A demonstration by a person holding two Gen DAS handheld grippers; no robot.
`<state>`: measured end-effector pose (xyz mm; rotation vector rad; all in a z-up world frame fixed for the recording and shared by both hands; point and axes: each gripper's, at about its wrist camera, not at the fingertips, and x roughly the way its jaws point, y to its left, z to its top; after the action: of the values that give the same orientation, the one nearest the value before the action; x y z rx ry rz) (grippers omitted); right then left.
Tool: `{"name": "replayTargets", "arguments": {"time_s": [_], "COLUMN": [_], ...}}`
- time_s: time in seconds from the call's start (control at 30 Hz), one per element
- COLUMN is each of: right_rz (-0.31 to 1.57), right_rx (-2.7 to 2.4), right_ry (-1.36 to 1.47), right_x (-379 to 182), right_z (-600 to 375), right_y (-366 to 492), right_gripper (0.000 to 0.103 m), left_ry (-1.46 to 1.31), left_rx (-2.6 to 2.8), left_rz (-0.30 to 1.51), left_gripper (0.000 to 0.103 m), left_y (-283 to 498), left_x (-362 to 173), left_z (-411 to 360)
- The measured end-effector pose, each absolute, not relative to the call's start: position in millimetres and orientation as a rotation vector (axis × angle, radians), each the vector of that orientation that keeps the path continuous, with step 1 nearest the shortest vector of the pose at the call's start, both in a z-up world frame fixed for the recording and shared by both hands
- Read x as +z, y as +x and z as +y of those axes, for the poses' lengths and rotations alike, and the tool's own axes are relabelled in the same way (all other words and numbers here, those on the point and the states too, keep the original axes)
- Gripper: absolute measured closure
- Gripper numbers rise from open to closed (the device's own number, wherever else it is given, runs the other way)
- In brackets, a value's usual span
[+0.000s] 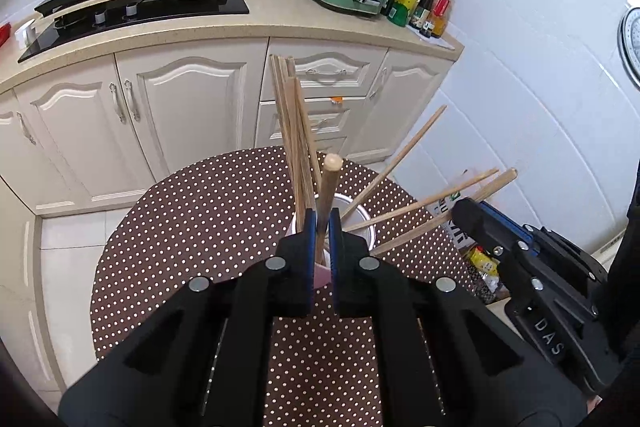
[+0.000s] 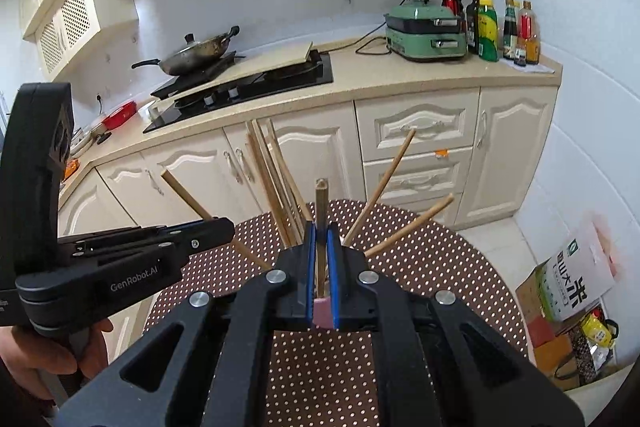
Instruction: Organize utensils
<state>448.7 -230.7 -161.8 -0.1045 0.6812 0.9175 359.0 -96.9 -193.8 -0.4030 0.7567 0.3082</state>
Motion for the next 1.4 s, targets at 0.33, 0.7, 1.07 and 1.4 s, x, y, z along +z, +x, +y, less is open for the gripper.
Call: {"name": "replayTargets", "arguments": {"time_s": [0.33, 0.7, 1.07, 1.4], "right_rz": [0.727, 0.664, 0.561, 0.474], "right_rx": [0.92, 0.849, 0.732, 0.627], "right_ry": [-0.1, -0.069, -0.065, -0.083], "right_x": [-164.7, -138.0, -103.4, -88.6], "right_z": [-232.5, -240.1, -253.3, -265.7], "right_y": [438.3, 401.4, 333.8, 279.8], "right_gripper": [0.096, 0.073, 0.048, 0.023], "left_ry": [-0.344, -0.286, -0.225, -0.19], "left_rx": [0.324, 0.319, 0.317, 0.321], "left_rz": [0.739, 0.672, 0.603, 0.527], "left_gripper": [0.052, 0.039, 0.026, 0.017], "left_y": [340.6, 297.0, 228.0, 176.5], "left_x": [-183.5, -158.6, -134.1, -117.2], "left_z": [-109.4, -107.8, -108.2, -113.0]}}
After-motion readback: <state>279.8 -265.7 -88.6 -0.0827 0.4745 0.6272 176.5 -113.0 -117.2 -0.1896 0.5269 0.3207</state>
